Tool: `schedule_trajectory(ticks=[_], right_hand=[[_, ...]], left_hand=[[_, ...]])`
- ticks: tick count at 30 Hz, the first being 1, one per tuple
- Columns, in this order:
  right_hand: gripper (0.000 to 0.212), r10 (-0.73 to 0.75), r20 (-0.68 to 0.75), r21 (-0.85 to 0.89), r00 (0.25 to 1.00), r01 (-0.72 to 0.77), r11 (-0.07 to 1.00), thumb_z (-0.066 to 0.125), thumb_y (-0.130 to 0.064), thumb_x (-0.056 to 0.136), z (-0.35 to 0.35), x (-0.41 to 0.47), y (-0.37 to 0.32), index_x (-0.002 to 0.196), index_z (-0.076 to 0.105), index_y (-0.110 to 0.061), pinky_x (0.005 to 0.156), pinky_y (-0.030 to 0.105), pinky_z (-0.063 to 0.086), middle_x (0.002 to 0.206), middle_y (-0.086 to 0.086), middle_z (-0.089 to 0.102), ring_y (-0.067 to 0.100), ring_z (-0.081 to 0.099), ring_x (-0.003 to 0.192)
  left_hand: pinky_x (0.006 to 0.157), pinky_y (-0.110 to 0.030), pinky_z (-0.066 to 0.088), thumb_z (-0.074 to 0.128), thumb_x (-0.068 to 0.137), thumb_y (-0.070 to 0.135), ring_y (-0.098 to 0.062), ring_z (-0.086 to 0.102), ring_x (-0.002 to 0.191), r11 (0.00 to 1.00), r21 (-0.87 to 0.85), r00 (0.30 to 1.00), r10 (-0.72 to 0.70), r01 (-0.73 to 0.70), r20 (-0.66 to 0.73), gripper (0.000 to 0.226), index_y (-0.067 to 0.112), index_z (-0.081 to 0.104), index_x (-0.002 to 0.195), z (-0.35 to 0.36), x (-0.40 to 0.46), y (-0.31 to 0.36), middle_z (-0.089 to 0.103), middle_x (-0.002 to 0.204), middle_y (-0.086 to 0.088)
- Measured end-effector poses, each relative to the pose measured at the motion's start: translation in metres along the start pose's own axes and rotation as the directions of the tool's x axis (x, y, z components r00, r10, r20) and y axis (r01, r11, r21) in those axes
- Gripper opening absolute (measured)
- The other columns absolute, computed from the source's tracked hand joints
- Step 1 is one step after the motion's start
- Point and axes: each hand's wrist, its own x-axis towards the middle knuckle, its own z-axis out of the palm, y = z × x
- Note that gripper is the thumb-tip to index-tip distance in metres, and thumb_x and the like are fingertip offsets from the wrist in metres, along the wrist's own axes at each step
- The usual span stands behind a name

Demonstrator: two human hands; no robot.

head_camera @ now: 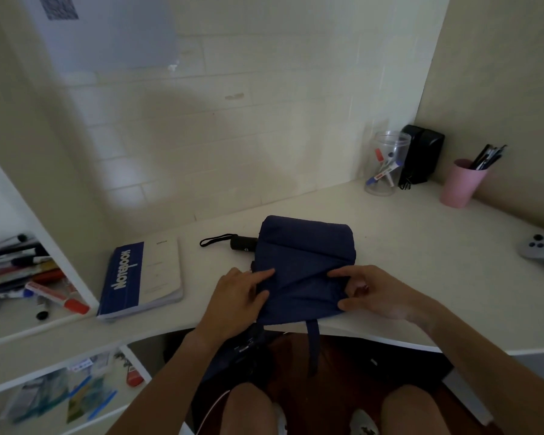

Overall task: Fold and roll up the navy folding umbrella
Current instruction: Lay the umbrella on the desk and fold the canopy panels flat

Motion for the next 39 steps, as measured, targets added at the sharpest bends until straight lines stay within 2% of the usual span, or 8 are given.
schedule_trajectory(ticks=[8,13,21,26,32,35,37,39], right_hand=[[0.053,0.03,-0.157,0.057,0.987,-0.022,0.998,0.07,-0.016,0.092,0.009,-0.003,-0.004,0.14,0.052,-0.029,0.074,0.013,0.046,0.062,-0.006,0.068,0.005,0.063,0.066],[0.079,0.107,-0.056,0.154,0.993,-0.097,0.983,0.071,-0.007,0.089,-0.005,-0.004,-0.009,0.154,0.032,-0.031,0.085,0.021,0.053,0.074,0.006,0.069,0.011,0.068,0.078],[0.091,0.172,0.046,-0.106,0.984,-0.167,0.98,0.05,0.01,0.086,-0.006,-0.009,-0.02,0.158,0.013,-0.032,0.076,0.002,0.045,0.086,0.001,0.078,0.005,0.07,0.089],[0.075,0.206,-0.115,0.028,0.972,-0.204,0.979,0.063,-0.015,0.09,0.002,-0.003,-0.028,0.154,0.029,-0.035,0.083,0.021,0.049,0.104,-0.001,0.069,0.013,0.066,0.095],[0.067,0.24,-0.177,-0.348,0.954,-0.289,0.892,0.058,-0.008,0.088,-0.001,-0.005,-0.033,0.149,0.042,-0.029,0.084,0.021,0.049,0.111,0.0,0.068,0.015,0.063,0.1],[0.04,-0.17,-0.49,-0.555,0.855,-0.156,0.817,0.055,-0.016,0.09,0.011,-0.003,-0.056,0.128,0.063,-0.025,0.086,0.033,0.051,0.114,0.001,0.065,0.022,0.062,0.103],[0.032,-0.472,-0.36,-0.6,0.805,0.188,0.778,0.048,-0.026,0.1,0.038,0.002,-0.066,0.129,0.063,-0.027,0.09,0.03,0.048,0.117,-0.004,0.067,0.015,0.059,0.107],[0.046,-0.419,-0.113,-0.648,0.901,0.252,0.719,0.032,-0.041,0.106,0.055,0.014,-0.053,0.147,0.046,-0.028,0.109,0.032,0.039,0.144,-0.005,0.055,0.013,0.048,0.132]], left_hand=[[0.124,-0.038,0.024,0.065,0.083,0.003,-0.026,0.021,0.152,0.876,0.172,0.879,0.402,-0.45,0.257,0.068,0.021,0.05,0.148,-0.01,0.027,0.019,0.03,0.164,-0.008],[0.12,-0.042,0.033,0.04,0.105,0.033,-0.023,0.034,0.149,0.917,0.205,0.911,0.271,-0.343,0.311,0.042,0.026,0.052,0.144,0.0,0.03,0.029,0.036,0.162,-0.003],[0.126,-0.048,0.013,0.02,0.098,0.073,-0.02,0.008,0.157,0.903,0.386,0.948,0.066,-0.19,0.311,0.072,0.039,0.006,0.16,0.01,0.01,0.018,0.005,0.171,0.006],[0.128,-0.044,0.008,0.016,0.096,0.077,-0.016,-0.004,0.157,0.911,0.38,0.951,0.038,-0.159,0.307,0.081,0.031,-0.001,0.162,0.013,0.008,0.012,-0.006,0.17,0.009],[0.128,-0.036,0.003,0.015,0.095,0.077,-0.015,-0.006,0.157,0.916,0.371,0.956,0.042,-0.153,0.291,0.088,0.022,0.001,0.162,0.015,0.006,0.014,-0.004,0.171,0.004],[0.128,-0.035,0.003,0.014,0.096,0.076,-0.016,-0.005,0.157,0.912,0.378,0.956,0.047,-0.159,0.291,0.087,0.021,0.002,0.162,0.017,0.007,0.013,-0.003,0.171,0.003],[0.128,-0.037,0.005,0.013,0.095,0.076,-0.015,-0.005,0.157,0.914,0.371,0.954,0.053,-0.166,0.295,0.088,0.021,0.002,0.162,0.017,0.007,0.012,-0.002,0.171,0.002],[0.128,-0.04,0.009,0.011,0.094,0.077,-0.014,-0.005,0.157,0.914,0.369,0.952,0.054,-0.169,0.302,0.089,0.021,0.002,0.162,0.017,0.007,0.01,-0.002,0.171,0.003]])
